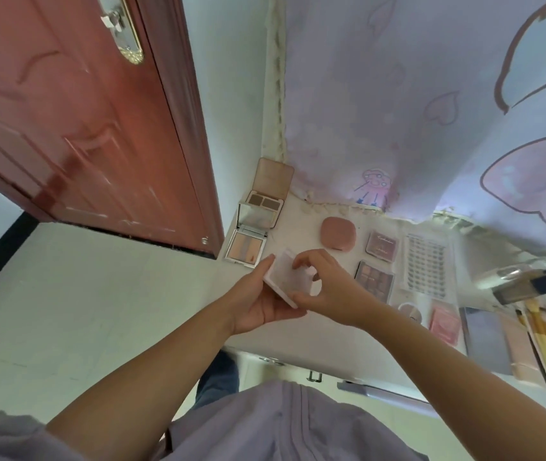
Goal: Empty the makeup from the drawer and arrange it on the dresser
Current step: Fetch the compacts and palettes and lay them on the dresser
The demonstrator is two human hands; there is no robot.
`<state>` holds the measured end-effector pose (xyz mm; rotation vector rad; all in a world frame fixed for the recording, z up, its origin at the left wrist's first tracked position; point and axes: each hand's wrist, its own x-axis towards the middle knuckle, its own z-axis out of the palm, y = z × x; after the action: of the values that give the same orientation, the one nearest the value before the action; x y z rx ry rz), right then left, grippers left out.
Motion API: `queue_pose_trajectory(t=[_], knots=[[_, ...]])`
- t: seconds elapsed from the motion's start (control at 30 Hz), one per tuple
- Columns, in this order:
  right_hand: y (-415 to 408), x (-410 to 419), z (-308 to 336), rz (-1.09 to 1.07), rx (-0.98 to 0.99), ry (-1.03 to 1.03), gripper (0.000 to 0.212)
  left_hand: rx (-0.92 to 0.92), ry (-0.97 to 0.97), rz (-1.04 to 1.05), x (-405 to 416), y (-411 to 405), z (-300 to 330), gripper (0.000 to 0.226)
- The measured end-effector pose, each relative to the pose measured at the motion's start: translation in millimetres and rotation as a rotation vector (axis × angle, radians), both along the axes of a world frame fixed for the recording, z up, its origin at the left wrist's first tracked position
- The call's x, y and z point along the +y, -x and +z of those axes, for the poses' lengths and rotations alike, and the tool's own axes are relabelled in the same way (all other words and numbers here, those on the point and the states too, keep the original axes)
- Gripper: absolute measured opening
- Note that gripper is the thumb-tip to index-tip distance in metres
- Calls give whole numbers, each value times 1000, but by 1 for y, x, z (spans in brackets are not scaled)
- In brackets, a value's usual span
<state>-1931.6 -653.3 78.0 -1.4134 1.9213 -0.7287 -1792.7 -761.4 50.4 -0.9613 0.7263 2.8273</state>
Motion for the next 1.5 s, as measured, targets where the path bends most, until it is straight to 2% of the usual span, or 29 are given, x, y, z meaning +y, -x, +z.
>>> queue_pose_trajectory(t=[0.07, 0.13, 0.2, 0.23, 0.37, 0.5, 0.67, 0.8, 0.93, 1.03, 1.33, 1.5], knots=[[4, -6, 6, -18, -165, -39, 29, 15, -21, -7, -5, -10, 0, 61], [11, -12, 13, -93, -432, -72, 18, 33, -57, -19, -9, -20, -1, 63], [17, -18, 16, -230, -700, -74, 21, 54, -85, -21, -11, -28, -2, 62], [17, -20, 15, -277, -739, -61, 22, 63, -81, -15, -12, -31, -3, 60], [1, -25, -4, -276, -537, -32, 16, 9, 13, 44, -14, -44, -6, 46], [-18, -38, -26, -277, -332, -103, 22, -256, 260, 95, -15, -63, -17, 32], [-45, -63, -53, -325, -310, -139, 17, -527, 733, 123, -27, -76, -28, 35], [-51, -85, -61, -328, -249, -143, 17, -562, 998, -15, -38, -81, -31, 38], [-50, -92, -66, -306, -204, -180, 15, -591, 1168, -94, -44, -80, -39, 35], [-51, -90, -71, -285, -146, -200, 15, -666, 1232, -147, -48, -81, -47, 34], [-53, -84, -76, -259, -19, -216, 14, -653, 1279, -217, -55, -75, -56, 35], [-46, -74, -71, -286, -68, -163, 10, -669, 1271, -207, -58, -72, -51, 37]])
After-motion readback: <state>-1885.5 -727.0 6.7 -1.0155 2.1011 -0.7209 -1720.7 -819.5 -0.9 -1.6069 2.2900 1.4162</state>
